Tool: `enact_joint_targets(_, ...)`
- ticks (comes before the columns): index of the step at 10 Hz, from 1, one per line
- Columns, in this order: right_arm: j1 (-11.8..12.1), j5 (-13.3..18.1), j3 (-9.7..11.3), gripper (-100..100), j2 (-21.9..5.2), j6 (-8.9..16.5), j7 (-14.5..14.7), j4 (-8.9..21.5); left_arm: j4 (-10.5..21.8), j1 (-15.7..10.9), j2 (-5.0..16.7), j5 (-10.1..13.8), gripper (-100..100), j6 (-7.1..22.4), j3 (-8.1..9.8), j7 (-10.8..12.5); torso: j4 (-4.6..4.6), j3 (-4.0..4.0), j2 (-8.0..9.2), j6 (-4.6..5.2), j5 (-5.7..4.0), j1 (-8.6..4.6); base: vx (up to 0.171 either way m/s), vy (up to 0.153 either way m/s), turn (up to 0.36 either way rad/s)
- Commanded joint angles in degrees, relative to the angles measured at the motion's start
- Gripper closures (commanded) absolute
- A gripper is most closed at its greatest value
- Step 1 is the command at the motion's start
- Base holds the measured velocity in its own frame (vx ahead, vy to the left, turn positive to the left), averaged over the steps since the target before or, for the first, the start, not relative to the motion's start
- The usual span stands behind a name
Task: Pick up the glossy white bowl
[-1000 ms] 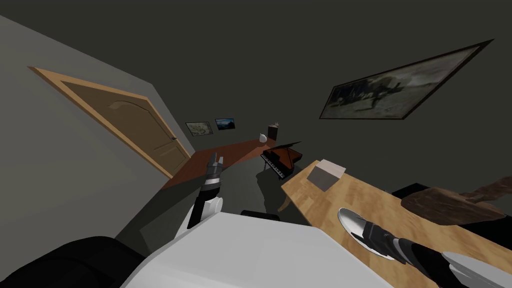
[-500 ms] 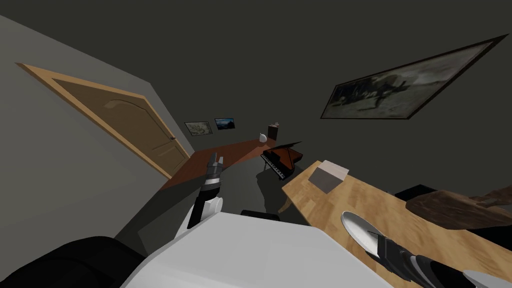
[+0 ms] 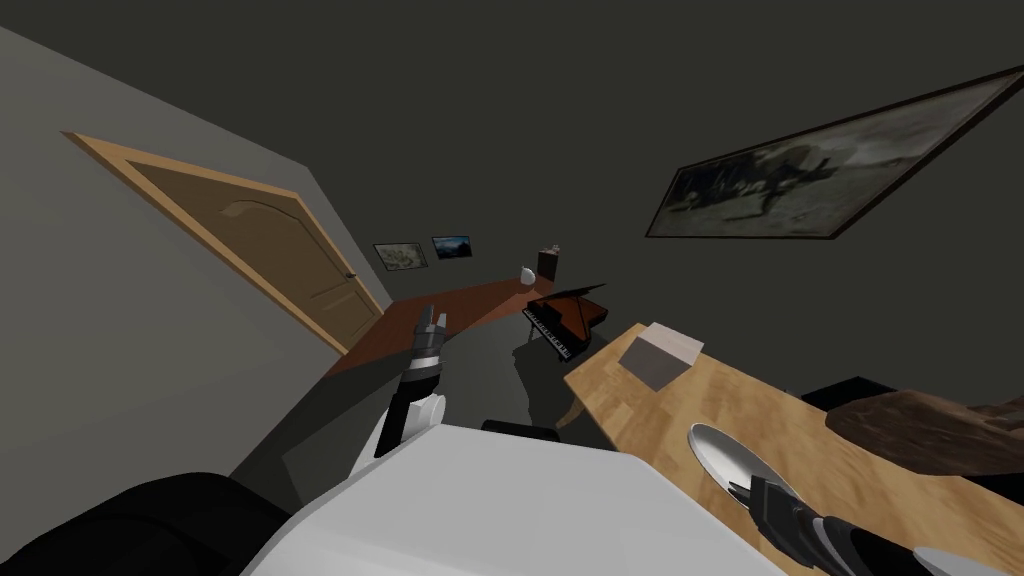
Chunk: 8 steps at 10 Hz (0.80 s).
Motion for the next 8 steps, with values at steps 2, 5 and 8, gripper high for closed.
enact_joint_targets(2,-0.06,-0.03,-0.09,100,-0.07,0.09,-0.03,0.04,0.0,0.0,0.0,0.0,0,0.0,0.0,0.0,-0.03,-0.01,0.01,0.03,-0.05,0.03,0.0,0.0,0.0)
enact_joint_targets(5,0.61,-0.33,-0.39,100,-1.85,-0.31,-0.61,-1.27,0.0,0.0,0.0,0.0,0,0.0,0.0,0.0,-0.02,0.0,0.03,0.02,0.0,0.08,-0.002,0.007,-0.028)
enact_joint_targets(8,0.49,-0.4,-0.35,0,-2.64,-0.66,-1.12,-1.48,0.0,0.0,0.0,0.0,0,0.0,0.0,0.0,-0.01,0.04,0.1,0.01,0.06,0.22,-0.009,0.017,-0.042)
